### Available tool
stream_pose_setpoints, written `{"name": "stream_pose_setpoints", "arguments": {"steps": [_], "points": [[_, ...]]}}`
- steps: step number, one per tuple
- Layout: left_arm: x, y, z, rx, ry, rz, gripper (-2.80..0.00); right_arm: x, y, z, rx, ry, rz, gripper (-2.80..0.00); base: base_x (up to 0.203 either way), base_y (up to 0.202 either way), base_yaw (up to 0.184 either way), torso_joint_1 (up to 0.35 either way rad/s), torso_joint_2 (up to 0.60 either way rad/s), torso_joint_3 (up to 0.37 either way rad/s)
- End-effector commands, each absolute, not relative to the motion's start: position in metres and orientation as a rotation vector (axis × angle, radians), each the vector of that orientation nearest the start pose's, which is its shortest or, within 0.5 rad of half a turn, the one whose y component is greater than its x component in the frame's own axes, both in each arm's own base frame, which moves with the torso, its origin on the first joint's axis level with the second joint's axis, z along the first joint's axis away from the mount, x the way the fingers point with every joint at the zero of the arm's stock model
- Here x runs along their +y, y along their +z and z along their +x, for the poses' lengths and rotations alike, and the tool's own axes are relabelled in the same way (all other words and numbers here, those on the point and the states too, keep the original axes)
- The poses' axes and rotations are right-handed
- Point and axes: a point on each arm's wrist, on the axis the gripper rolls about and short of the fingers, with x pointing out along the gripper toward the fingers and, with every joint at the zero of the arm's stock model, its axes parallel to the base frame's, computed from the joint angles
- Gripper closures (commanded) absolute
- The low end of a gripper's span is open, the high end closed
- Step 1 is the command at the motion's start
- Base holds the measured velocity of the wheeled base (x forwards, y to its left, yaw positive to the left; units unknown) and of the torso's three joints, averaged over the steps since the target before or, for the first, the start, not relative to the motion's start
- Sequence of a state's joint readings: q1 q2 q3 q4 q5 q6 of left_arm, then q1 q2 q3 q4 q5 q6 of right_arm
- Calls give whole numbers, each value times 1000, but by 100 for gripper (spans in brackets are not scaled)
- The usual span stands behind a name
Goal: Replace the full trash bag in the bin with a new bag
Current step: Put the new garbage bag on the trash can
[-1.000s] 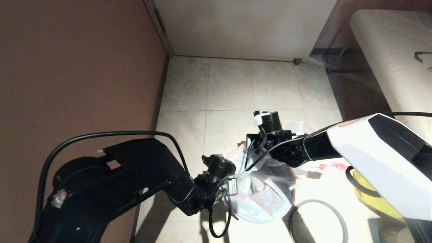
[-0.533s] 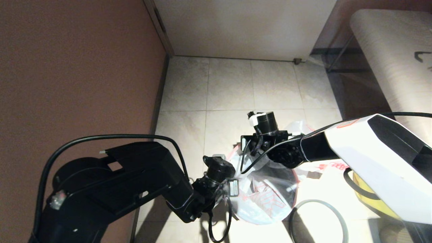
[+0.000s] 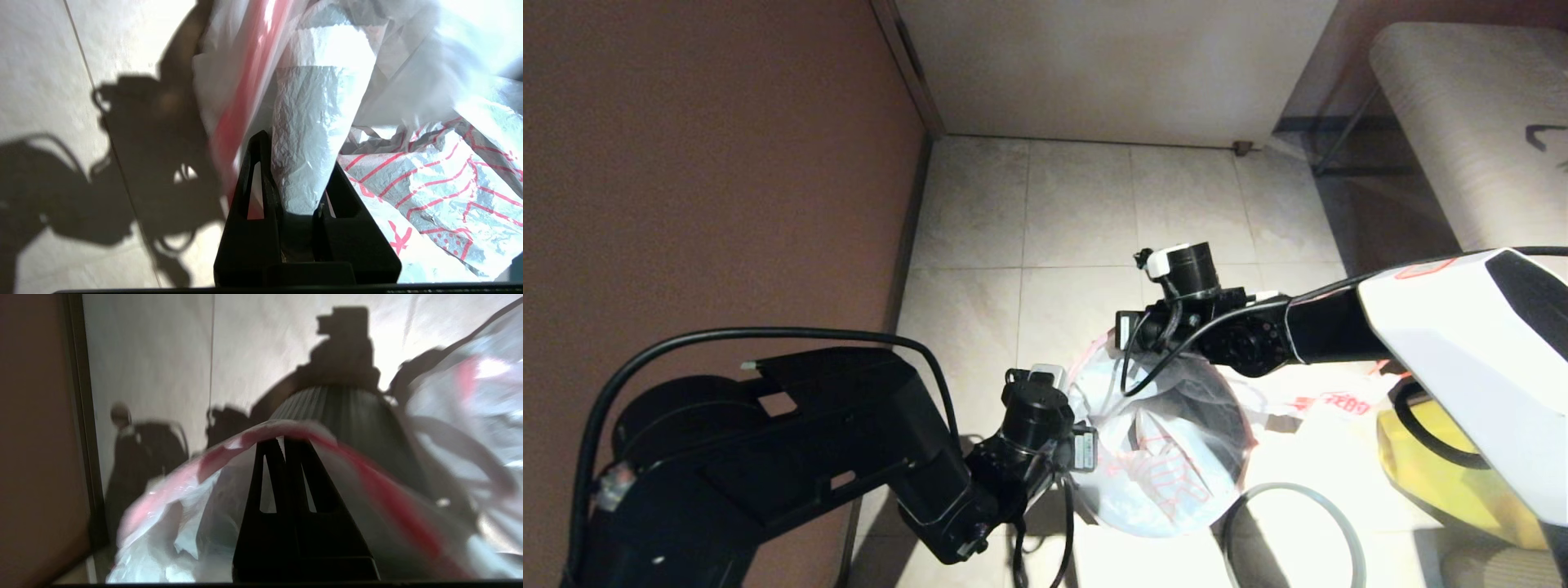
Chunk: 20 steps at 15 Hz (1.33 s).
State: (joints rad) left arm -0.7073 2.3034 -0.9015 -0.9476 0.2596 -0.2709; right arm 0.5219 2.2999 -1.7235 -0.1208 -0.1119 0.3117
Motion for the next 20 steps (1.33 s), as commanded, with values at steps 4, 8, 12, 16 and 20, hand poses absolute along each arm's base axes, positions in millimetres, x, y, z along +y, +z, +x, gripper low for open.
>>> {"name": "stream_pose_setpoints", "arguments": {"steps": [4,8,12,16,20], "points": [[-234,31,314,412,-333,-78,0,190,155,440,495,220,198,0,0,0,0,0,0,0],[-226,44,323,375,-306,-102,0,178,166,432,552,206,190,0,0,0,0,0,0,0],[-212,49,338,370,-259,-116,0,159,180,432,544,169,231,0,0,0,0,0,0,0],[-209,50,349,393,-230,-133,0,146,210,418,514,173,353,0,0,0,0,0,0,0],[-207,39,370,479,-179,-207,0,131,215,406,519,137,372,0,0,0,0,0,0,0]]}}
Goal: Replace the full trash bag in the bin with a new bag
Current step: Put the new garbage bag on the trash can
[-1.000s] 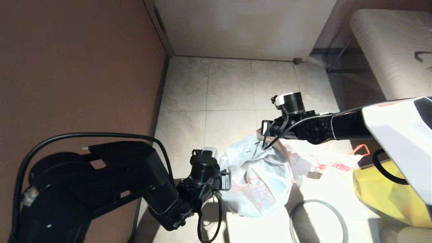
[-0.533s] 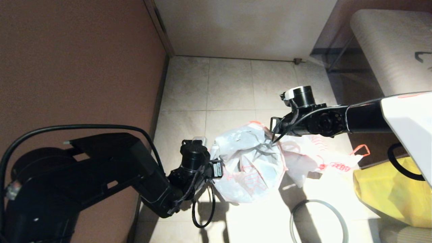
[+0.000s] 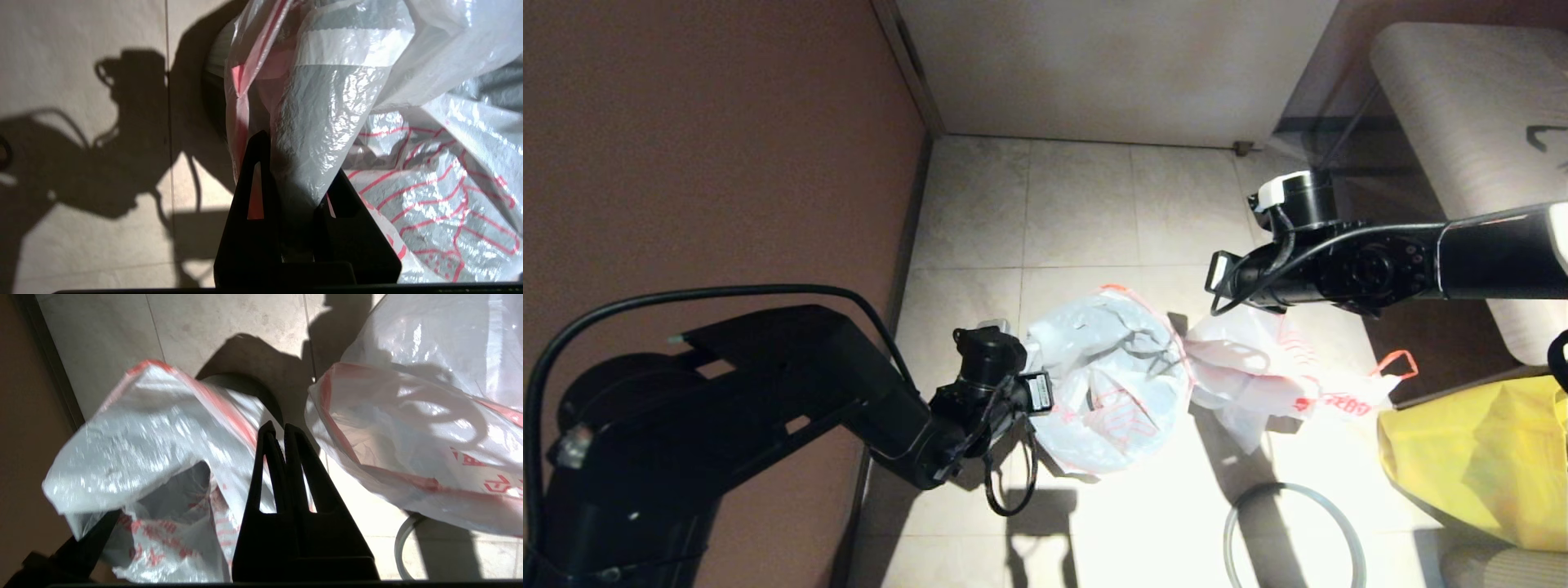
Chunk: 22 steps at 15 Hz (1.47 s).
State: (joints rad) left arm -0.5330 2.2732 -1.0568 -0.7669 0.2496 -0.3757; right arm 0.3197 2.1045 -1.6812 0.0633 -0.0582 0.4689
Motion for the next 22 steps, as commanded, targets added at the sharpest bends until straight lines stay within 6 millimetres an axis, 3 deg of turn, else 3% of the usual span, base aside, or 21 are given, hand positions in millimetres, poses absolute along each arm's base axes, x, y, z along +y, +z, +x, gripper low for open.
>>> {"name": "stream_pose_setpoints", "arguments": {"steps": [1,6,9,12,14,18,22], "points": [[-206,31,378,507,-164,-212,0,128,210,402,533,122,368,0,0,0,0,0,0,0],[-203,8,383,559,-144,-187,0,113,210,393,497,91,379,0,0,0,0,0,0,0],[-191,22,362,578,-142,-158,0,106,211,372,524,83,373,0,0,0,0,0,0,0],[-175,43,332,589,-144,-137,0,97,190,348,609,44,352,0,0,0,0,0,0,0],[-169,51,322,581,-161,-69,0,98,175,336,621,42,342,0,0,0,0,0,0,0],[-167,29,330,609,-107,-34,0,111,170,317,572,54,320,0,0,0,0,0,0,0],[-181,-22,356,624,-81,-21,0,100,177,316,549,28,328,0,0,0,0,0,0,0]]}}
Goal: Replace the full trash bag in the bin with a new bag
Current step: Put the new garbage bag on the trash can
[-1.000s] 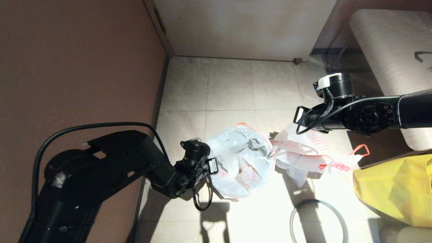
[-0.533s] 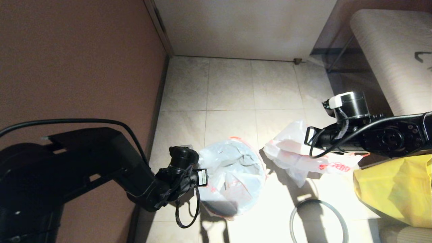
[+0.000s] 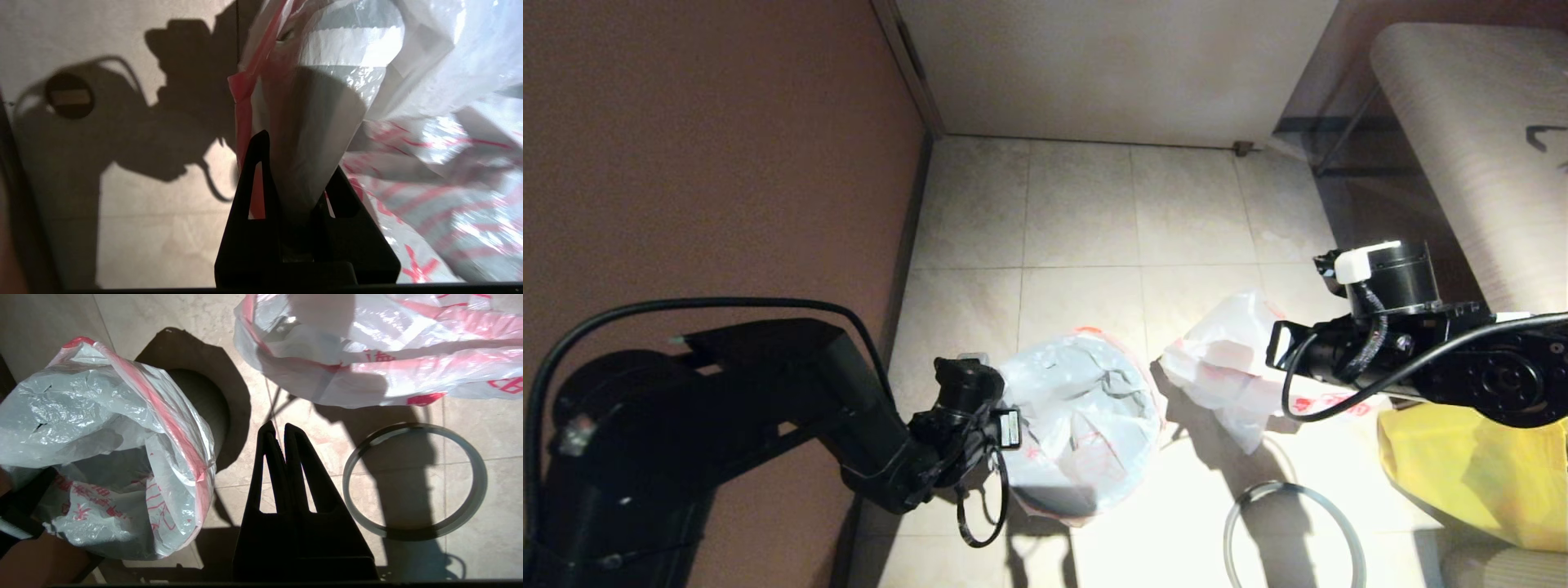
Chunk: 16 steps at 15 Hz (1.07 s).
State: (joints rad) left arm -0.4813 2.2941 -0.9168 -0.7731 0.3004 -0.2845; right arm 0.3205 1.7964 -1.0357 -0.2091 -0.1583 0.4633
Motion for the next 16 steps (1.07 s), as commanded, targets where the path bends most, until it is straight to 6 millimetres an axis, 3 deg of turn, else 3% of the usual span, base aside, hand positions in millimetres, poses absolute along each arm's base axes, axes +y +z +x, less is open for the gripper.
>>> {"name": "stream_pose_setpoints", "arguments": {"steps": [1,2,3,5,10,16], "points": [[-187,-28,367,604,-65,-19,0,97,177,316,546,22,323,0,0,0,0,0,0,0],[-191,-28,377,590,-52,-21,0,94,178,317,540,22,301,0,0,0,0,0,0,0],[-193,-26,387,589,-37,-22,-280,92,179,318,535,22,282,0,0,0,0,0,0,0],[-195,-15,394,608,-17,-31,-280,91,185,315,522,23,280,0,0,0,0,0,0,0],[-189,39,341,605,-56,-80,-280,85,189,293,522,18,281,0,0,0,0,0,0,0],[-194,69,321,563,-93,-126,-280,81,196,282,502,2,277,0,0,0,0,0,0,0]]}}
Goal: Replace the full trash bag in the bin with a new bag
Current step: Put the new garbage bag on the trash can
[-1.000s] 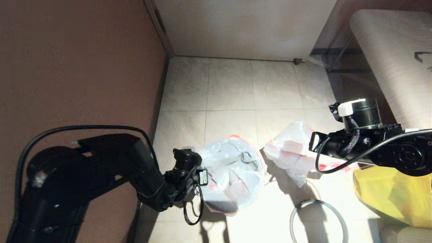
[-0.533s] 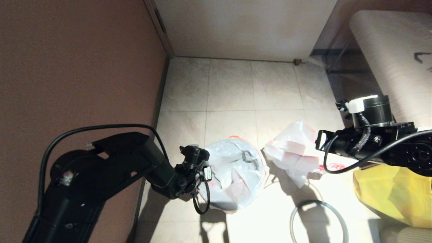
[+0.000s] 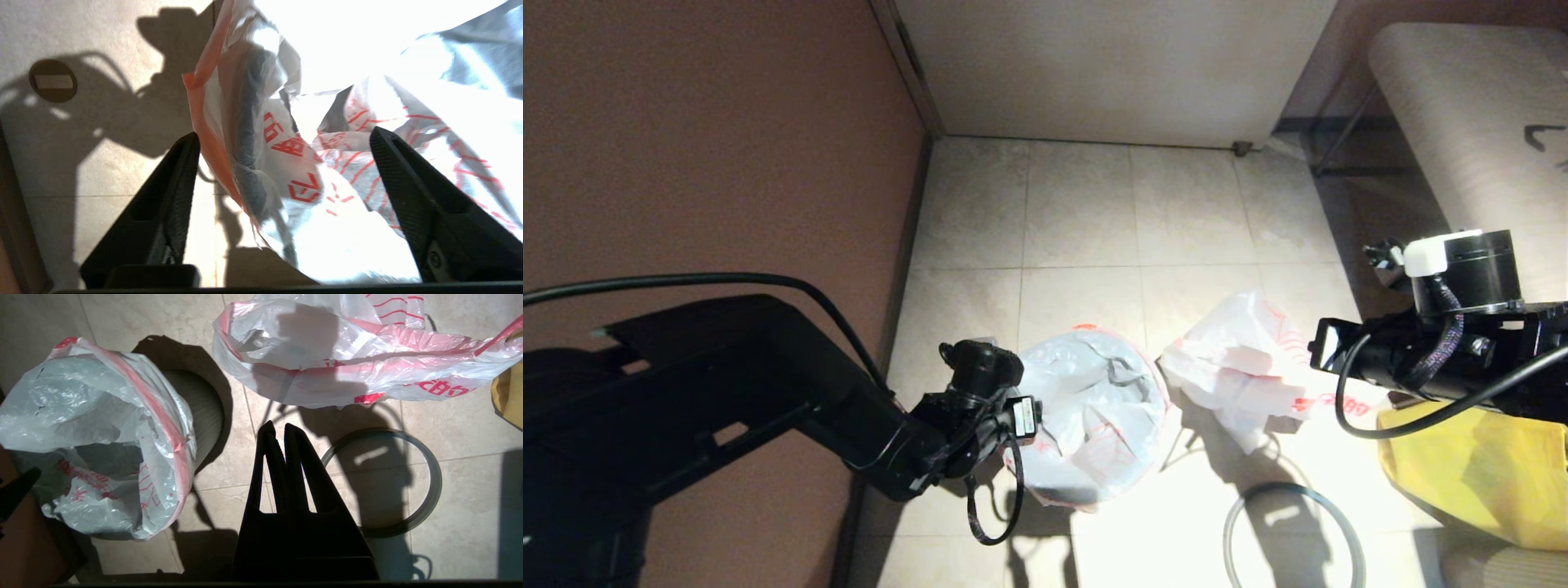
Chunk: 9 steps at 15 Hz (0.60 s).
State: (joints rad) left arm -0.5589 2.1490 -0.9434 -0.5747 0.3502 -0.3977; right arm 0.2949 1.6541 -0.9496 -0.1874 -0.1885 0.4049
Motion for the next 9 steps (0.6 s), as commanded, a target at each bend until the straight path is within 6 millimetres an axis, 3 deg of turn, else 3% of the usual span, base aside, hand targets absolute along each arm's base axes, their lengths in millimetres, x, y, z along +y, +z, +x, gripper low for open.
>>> {"name": "stream_pose_setpoints", "arguments": {"steps": [1,2,6,9], "points": [[-192,73,319,557,-95,-129,-280,82,196,282,502,3,276,0,0,0,0,0,0,0],[-191,79,314,549,-102,-130,0,82,195,282,506,1,276,0,0,0,0,0,0,0],[-202,83,301,598,-136,-90,0,92,178,289,559,17,264,0,0,0,0,0,0,0],[-189,91,301,605,-107,-57,0,116,144,308,639,42,259,0,0,0,0,0,0,0]]}}
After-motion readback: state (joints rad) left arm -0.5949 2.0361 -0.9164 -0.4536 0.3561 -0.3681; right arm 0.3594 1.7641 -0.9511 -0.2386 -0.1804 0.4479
